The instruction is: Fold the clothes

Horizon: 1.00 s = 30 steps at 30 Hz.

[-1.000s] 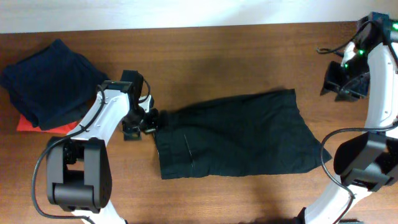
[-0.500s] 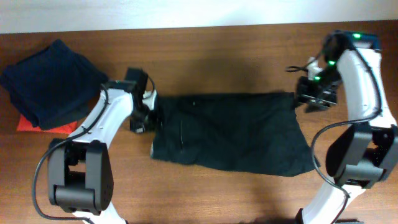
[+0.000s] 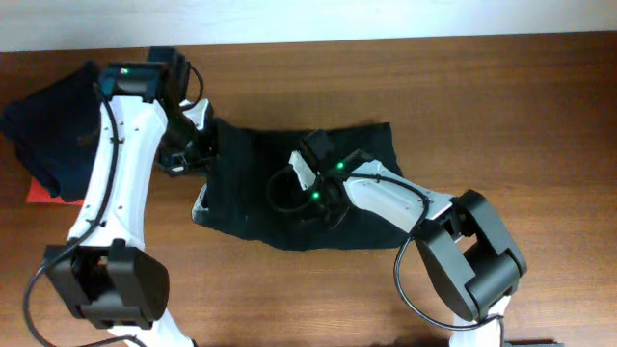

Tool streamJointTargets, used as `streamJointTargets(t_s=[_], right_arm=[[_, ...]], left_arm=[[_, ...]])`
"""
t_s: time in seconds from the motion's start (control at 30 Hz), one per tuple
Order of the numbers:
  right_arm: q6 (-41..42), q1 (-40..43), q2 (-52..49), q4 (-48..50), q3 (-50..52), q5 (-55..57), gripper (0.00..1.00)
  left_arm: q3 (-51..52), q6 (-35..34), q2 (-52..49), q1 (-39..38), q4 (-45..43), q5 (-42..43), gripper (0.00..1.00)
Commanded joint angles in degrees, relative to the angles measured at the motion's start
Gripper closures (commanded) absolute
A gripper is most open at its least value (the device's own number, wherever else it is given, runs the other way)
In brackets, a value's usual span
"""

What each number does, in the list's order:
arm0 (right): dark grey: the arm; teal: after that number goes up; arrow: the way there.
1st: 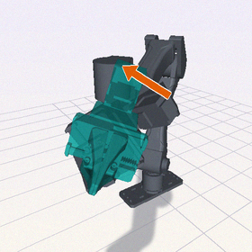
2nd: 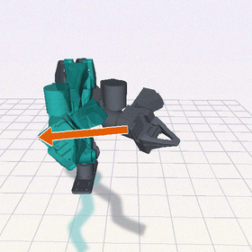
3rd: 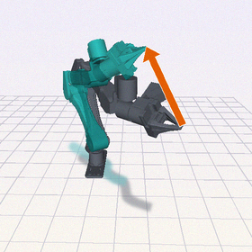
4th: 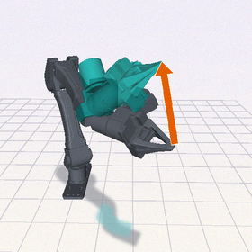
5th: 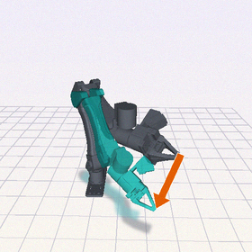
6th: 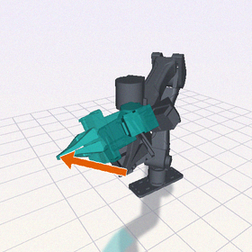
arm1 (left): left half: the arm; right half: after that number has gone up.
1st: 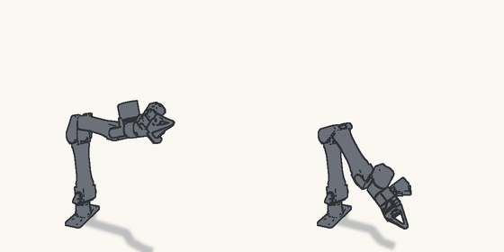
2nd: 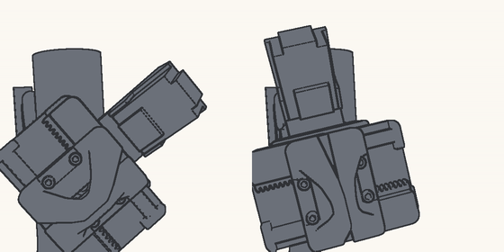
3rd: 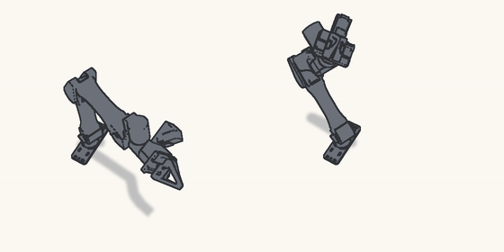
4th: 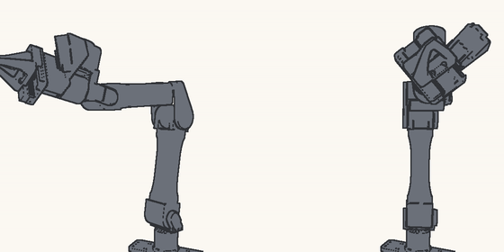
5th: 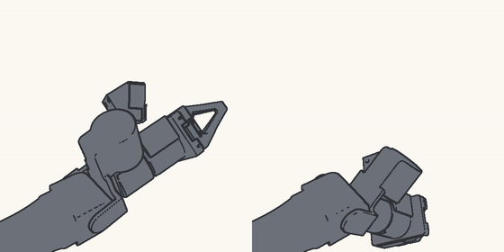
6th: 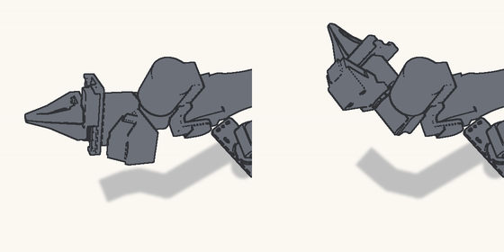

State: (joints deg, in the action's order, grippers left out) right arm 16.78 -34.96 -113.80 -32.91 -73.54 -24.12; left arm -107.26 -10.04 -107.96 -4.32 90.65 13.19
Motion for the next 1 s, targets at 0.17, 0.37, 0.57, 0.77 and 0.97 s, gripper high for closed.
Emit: streamJointTargets(t_s=[0.17,0.37,0.57,0.77,0.97], right_arm=[[1.77,-2.62,-2.29,4.7,1.88,2.54,0.95],[-3.28,4.46,4.0,-13.55,-9.29,7.41,0.92],[-3.26,20.79,8.41,-28.24,-11.34,22.29,0.87],[-3.17,25.73,8.33,-18.05,7.61,22.23,0.89],[-2.95,25.66,8.33,-15.21,11.08,22.23,0.89]], left_arm=[[-7.85,0.76,0.74,-2.14,3.3,10.38,0.99],[-7.85,0.7,0.28,-7.89,-0.17,6.95,0.99],[-7.26,0.68,-0.02,-8.02,-1.79,6.97,0.99],[-7.15,-1.22,-1.73,-13.27,-7.19,6.97,0.99],[-7.15,-3.02,-11.58,-22.69,-12.61,9.88,0.99]])
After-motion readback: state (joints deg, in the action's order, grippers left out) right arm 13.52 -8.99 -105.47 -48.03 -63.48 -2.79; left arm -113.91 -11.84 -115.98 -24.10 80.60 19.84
